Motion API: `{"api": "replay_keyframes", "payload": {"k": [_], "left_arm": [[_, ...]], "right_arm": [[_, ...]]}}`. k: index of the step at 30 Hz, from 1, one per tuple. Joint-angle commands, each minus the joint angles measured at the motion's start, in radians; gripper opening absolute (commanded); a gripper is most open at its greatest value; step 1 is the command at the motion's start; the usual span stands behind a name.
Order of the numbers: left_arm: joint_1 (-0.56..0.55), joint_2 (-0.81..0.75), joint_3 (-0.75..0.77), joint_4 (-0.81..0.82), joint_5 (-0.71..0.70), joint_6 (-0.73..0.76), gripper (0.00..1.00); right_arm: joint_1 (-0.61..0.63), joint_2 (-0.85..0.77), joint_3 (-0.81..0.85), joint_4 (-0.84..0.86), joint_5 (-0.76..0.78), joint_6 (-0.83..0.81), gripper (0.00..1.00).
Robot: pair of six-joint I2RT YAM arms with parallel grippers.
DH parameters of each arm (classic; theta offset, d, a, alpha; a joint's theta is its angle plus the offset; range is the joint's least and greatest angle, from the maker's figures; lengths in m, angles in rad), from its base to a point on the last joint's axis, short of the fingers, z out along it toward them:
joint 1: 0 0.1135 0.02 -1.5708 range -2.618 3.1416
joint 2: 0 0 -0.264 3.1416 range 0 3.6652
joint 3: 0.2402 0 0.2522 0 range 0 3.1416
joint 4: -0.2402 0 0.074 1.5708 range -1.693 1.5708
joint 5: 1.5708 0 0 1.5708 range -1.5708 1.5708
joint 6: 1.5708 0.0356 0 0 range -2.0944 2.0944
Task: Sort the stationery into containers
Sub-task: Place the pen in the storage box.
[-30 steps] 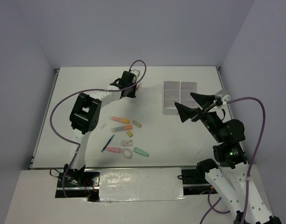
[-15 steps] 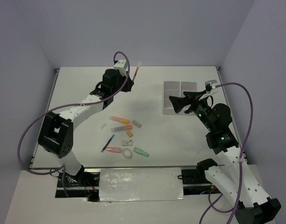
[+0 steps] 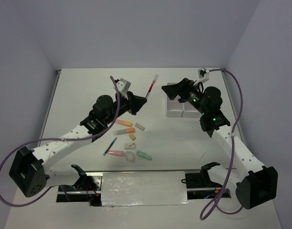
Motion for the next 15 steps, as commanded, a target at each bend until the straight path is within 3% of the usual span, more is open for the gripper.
{"api": "replay_keyframes", "payload": {"k": [1, 5, 9, 15], "left_arm": [[-0.012, -0.04, -0.035, 0.093, 0.018, -0.036, 0.0], [-0.028, -0.057, -0.045, 0.084, 0.016, -0.036, 0.0], [-0.034, -0.08, -0.053, 0.093, 0.03, -0.045, 0.0], [-0.055, -0.114, -0.067, 0.099, 0.026, -0.047, 0.0]], "right_arm": [[0.012, 0.007, 0.06, 0.123, -0.08, 0.083, 0.96], [0.037, -0.008, 0.02, 0.23, -0.152, 0.14, 0.94], [0.092, -0.007, 0.034, 0.189, -0.117, 0.108, 0.94], [0.115, 0.05, 0.051, 0.17, -0.074, 0.111, 0.83]]}}
